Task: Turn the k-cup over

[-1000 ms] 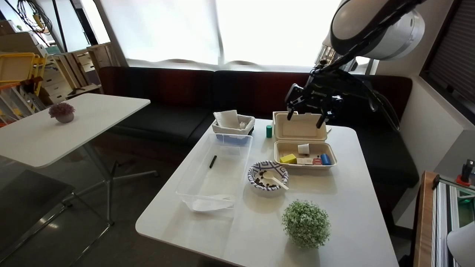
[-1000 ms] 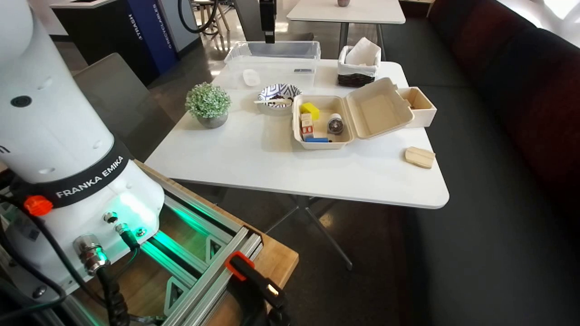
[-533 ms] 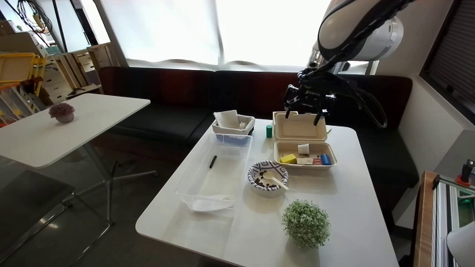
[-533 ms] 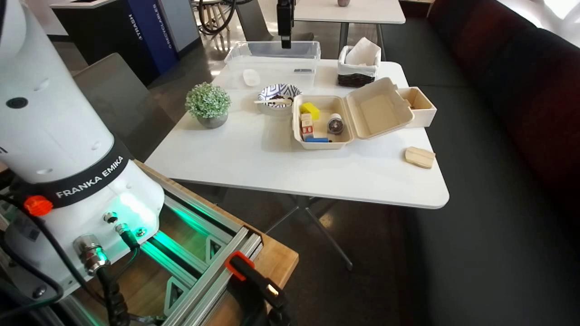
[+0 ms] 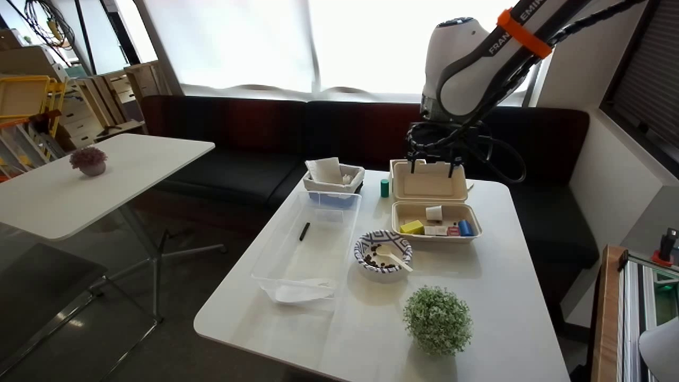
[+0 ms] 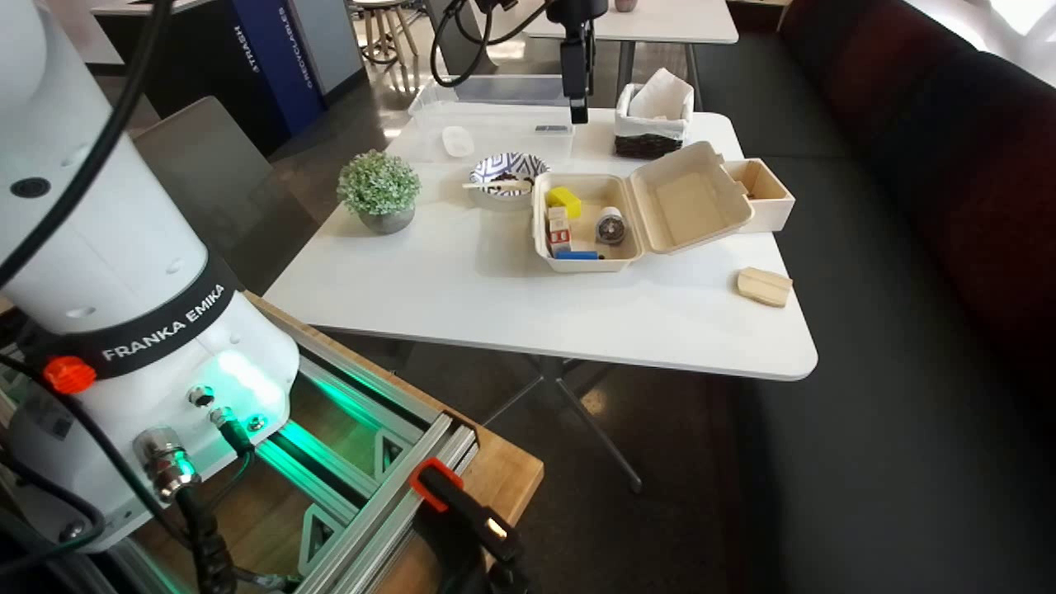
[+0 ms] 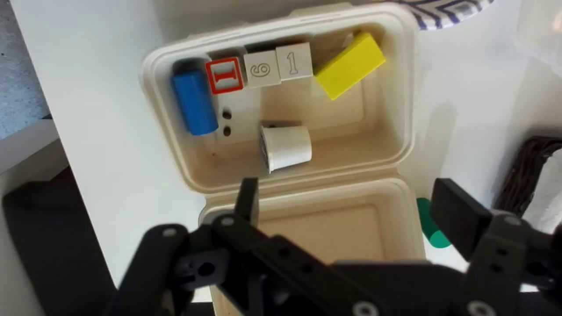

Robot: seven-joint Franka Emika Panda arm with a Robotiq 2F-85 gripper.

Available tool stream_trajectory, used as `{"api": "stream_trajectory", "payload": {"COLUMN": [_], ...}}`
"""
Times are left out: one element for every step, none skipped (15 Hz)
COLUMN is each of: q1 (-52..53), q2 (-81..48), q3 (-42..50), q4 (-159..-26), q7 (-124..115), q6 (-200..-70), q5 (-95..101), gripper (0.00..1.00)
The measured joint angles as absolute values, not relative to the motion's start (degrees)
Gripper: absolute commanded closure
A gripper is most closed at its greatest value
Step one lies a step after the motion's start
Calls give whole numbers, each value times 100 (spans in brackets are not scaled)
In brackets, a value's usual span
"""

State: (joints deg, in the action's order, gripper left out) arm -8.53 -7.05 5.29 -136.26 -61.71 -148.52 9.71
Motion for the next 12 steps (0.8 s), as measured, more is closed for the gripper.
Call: {"api": "stream_trajectory", "payload": {"q1": [-798, -739, -675, -614, -554, -500, -452, -405, -360, -327, -298, -272], "q2": [-841, -972, -1103, -1228, -1351, -1470, -1591, -1718, -1847, -1973, -2100, -2232], "q3": [610, 684, 759, 819, 870, 907, 934, 961, 989, 1009, 1028, 1057], "q4": [-13518, -13416, -13318, -13222, -13132, -13044, -12960, -12880, -12803, -12729, -12655, -12581], "q7": [-6276, -6349, -6406, -6415, -6415, -6406, -6406, -6403, -6402, -6384, -6368, -6359], "q6": [-14831, -14821, -14816, -14816, -14816, -14816, -14816, -14815, -14815, -14810, -14800, -14785], "q5": [1122, 1244, 1341, 1398, 1421, 1423, 1423, 1422, 1422, 1416, 1411, 1409], "gripper": [0, 0, 0, 0, 0, 0, 0, 0, 0, 0, 0, 0]}}
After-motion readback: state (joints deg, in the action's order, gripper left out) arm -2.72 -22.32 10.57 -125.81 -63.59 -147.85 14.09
